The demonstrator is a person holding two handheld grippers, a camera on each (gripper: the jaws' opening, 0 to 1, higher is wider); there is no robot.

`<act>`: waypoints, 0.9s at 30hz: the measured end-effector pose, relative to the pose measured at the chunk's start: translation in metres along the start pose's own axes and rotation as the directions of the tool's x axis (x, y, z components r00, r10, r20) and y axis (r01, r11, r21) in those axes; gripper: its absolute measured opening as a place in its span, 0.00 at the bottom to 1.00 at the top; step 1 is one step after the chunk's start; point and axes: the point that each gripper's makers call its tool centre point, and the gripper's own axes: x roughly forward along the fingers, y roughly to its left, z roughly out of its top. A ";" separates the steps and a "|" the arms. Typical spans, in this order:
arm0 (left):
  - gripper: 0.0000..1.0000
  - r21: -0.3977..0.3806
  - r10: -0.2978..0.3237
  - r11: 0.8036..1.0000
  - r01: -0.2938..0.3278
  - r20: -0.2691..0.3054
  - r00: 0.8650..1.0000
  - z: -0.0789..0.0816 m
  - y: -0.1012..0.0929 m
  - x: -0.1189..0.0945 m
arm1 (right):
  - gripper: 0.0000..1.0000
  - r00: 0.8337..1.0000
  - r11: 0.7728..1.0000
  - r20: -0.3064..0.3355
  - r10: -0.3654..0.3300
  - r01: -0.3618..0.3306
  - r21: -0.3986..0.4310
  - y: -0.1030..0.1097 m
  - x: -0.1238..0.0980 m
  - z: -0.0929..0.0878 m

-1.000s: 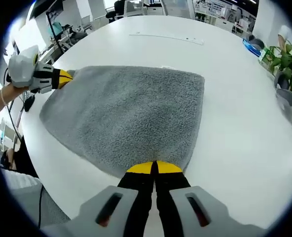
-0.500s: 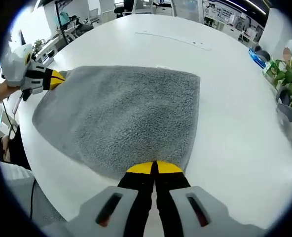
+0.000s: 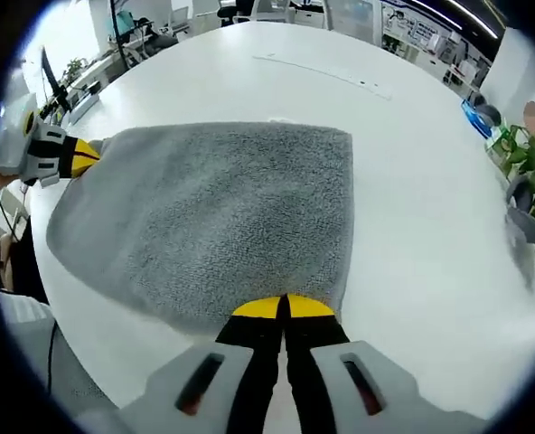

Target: Fold the towel on the table until its edges align and the towel forms a compact rectangular stack.

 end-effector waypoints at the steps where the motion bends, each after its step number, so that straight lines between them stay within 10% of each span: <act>1: 0.01 0.000 -0.004 1.000 0.004 -0.003 1.000 -0.002 -0.003 -0.002 | 0.00 1.000 1.000 -0.002 0.000 0.000 -0.004 -0.001 0.001 0.001; 27: 0.01 -0.015 -0.065 0.998 0.065 -0.020 0.998 -0.011 -0.041 -0.021 | 0.00 1.000 0.997 -0.011 -0.021 0.020 -0.080 -0.020 0.012 0.025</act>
